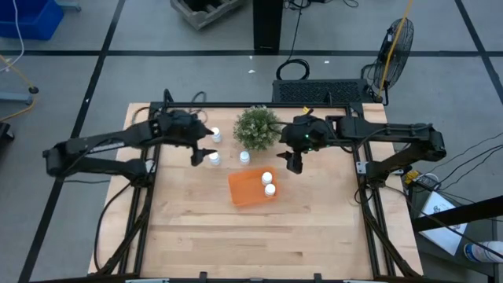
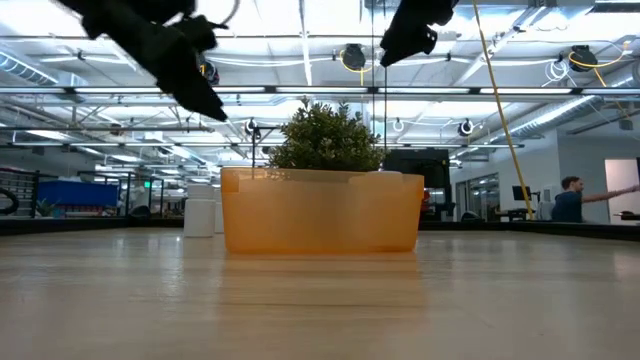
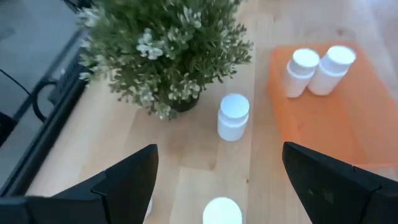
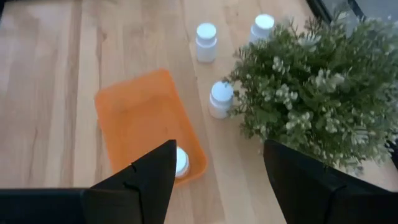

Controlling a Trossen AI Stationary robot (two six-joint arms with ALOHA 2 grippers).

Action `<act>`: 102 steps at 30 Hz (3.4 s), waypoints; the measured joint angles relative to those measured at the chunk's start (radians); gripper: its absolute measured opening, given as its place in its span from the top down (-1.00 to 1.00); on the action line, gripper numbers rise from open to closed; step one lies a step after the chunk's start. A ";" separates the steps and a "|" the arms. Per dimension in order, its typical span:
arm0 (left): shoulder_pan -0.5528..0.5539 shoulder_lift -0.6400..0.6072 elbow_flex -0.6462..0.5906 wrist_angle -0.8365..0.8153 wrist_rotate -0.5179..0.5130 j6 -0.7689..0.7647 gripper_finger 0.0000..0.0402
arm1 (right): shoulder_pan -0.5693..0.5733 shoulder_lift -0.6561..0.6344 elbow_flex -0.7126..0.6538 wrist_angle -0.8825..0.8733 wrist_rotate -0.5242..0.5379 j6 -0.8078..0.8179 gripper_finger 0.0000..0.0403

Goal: Pick and place pill bottles into a basket
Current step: Put the bottom right white pill bottle into the orange bin

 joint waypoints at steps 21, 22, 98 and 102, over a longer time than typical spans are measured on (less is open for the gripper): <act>-0.103 0.462 0.183 0.054 -0.032 -0.131 -0.74 | 0.002 0.000 -0.001 -0.054 -0.105 -0.209 -0.15; -0.109 0.471 0.183 0.066 -0.033 -0.131 -0.74 | 0.002 0.000 -0.001 -0.055 -0.105 -0.211 -0.15; -0.256 0.678 0.182 0.309 -0.412 -0.613 -0.42 | 0.002 0.000 -0.002 -0.062 -0.105 -0.319 -0.15; -0.248 0.678 0.182 0.310 -0.375 -0.594 -0.01 | 0.002 0.000 -0.002 -0.062 -0.104 -0.336 -0.15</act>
